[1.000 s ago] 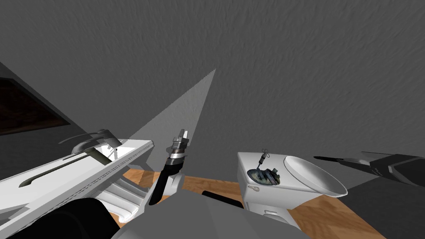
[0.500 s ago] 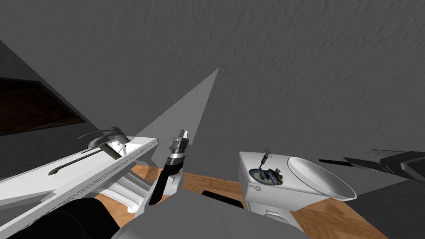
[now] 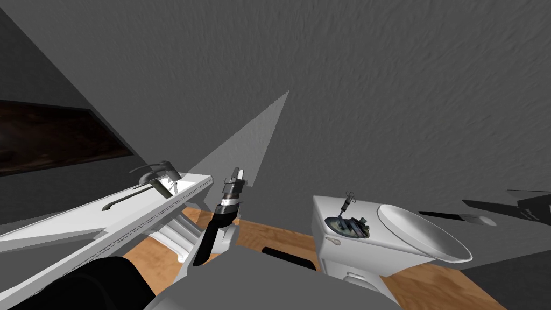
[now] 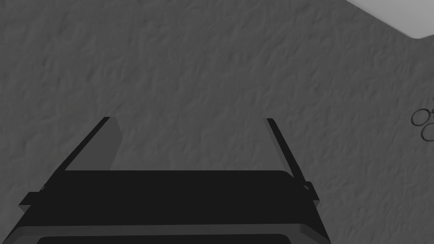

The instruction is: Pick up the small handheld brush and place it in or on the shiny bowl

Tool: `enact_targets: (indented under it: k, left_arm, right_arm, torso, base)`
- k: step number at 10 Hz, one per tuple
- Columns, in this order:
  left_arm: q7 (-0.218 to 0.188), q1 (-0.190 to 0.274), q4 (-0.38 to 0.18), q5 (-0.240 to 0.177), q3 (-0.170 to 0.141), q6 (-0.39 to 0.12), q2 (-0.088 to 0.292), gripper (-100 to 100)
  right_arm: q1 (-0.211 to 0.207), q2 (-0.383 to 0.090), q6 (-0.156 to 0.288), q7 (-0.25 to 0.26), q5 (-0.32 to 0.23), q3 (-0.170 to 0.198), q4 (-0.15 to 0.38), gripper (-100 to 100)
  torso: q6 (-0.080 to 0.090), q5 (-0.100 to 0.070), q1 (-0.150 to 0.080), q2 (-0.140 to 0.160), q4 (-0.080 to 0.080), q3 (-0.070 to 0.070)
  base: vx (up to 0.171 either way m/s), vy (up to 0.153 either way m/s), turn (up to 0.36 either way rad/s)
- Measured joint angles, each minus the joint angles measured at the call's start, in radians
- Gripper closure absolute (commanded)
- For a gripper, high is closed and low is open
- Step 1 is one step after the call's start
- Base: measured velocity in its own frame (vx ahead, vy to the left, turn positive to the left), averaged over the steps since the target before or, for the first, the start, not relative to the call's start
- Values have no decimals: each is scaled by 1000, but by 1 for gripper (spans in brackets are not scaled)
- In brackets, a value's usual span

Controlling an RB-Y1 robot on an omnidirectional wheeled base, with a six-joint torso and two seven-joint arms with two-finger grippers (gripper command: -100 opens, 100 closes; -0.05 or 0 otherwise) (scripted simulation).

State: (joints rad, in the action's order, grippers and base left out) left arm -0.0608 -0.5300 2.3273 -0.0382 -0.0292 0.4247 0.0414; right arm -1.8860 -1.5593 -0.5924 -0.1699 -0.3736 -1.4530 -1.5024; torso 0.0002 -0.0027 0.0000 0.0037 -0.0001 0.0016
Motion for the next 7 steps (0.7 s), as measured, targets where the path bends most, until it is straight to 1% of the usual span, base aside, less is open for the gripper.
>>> enact_targets:
  k: [1, 2, 7]
  left_arm:
    - [0, 0, 0, 0, 0, 0, 0, 0]
    - [0, 0, 0, 0, 0, 0, 0, 0]
    - [0, 0, 0, 0, 0, 0, 0, 0]
  right_arm:
    - [-16, -3, -12, -15, -5, -24, 19, -100]
    - [-18, -3, -15, -18, -6, -27, 21, 0]
    - [-18, -3, -15, -18, -6, -26, 21, 0]
  torso:
    - [0, 0, 0, 0, 0, 0]
    - [0, 0, 0, -1, 0, -1]
    - [0, 0, -1, -3, -1, -2]
  base:
    - [-21, 8, 12]
    - [0, 0, 0]
    - [0, 0, 0]
